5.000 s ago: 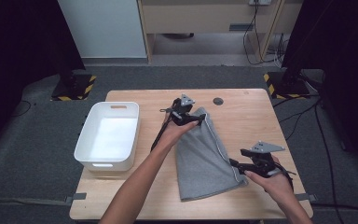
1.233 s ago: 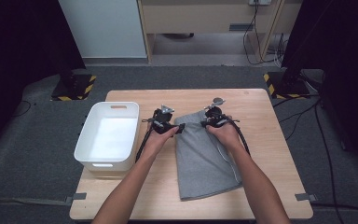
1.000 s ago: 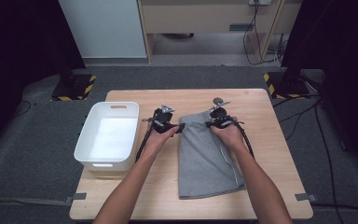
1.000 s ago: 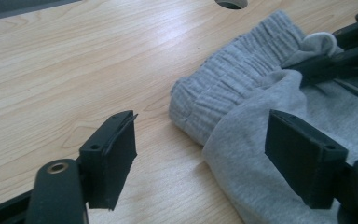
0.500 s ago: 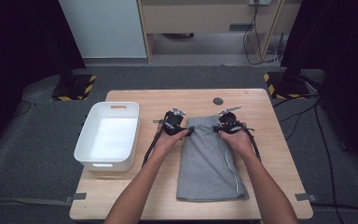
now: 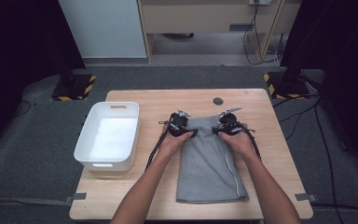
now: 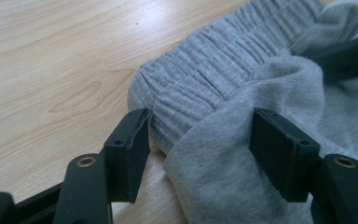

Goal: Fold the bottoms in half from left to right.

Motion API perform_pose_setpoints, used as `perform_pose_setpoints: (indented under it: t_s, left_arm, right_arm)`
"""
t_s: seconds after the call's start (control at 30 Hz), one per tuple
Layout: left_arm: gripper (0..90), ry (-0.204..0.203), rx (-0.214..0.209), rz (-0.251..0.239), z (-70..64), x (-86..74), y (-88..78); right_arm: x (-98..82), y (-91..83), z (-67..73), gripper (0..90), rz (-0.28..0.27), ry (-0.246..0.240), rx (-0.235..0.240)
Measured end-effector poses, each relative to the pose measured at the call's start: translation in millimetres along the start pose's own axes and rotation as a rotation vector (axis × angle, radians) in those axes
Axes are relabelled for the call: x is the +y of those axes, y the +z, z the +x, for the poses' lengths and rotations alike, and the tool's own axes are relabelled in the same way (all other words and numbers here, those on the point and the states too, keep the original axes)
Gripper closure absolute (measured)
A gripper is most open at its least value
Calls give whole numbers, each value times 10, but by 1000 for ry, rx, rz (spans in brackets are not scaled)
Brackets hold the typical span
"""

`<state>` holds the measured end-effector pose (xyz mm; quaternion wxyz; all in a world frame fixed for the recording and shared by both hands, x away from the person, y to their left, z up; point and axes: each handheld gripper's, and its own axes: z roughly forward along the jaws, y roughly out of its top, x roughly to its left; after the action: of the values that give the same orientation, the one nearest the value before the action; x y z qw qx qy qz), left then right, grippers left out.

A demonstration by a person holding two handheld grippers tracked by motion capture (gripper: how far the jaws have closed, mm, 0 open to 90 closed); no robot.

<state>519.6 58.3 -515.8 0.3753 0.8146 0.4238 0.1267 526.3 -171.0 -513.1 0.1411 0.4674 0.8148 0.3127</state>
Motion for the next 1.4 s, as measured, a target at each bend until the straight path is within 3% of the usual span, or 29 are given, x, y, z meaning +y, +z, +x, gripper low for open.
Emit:
perform_pose_setpoints:
  t_s: [0.13,0.27,0.37,0.47,0.53,0.8,1.07,1.4]
  left_arm:
    - [390,19,5,10,-6,-19,34]
    - [402,26,13,13,-12,-29,49]
    - [414,41,19,17,-11,-37,69]
    - [420,38,21,22,-16,-48,80]
    - [421,32,20,23,-15,-56,79]
    - [410,7,13,22,-7,-78,86]
    - [407,-3,2,24,-4,-92,82]
    - [454,15,-11,37,-24,-91,64]
  right_arm:
    - [37,-104,-40,545,-50,9,-11]
    - [54,-149,-67,518,-66,15,-4]
    - [54,-134,-58,495,-57,18,-2]
    - [31,-65,-47,441,-36,28,29]
    - [14,-14,-38,432,-19,15,22]
    - [-35,58,-72,409,-11,58,37]
    - [-33,97,-71,405,-14,60,43]
    - [-27,102,-25,515,-13,15,53]
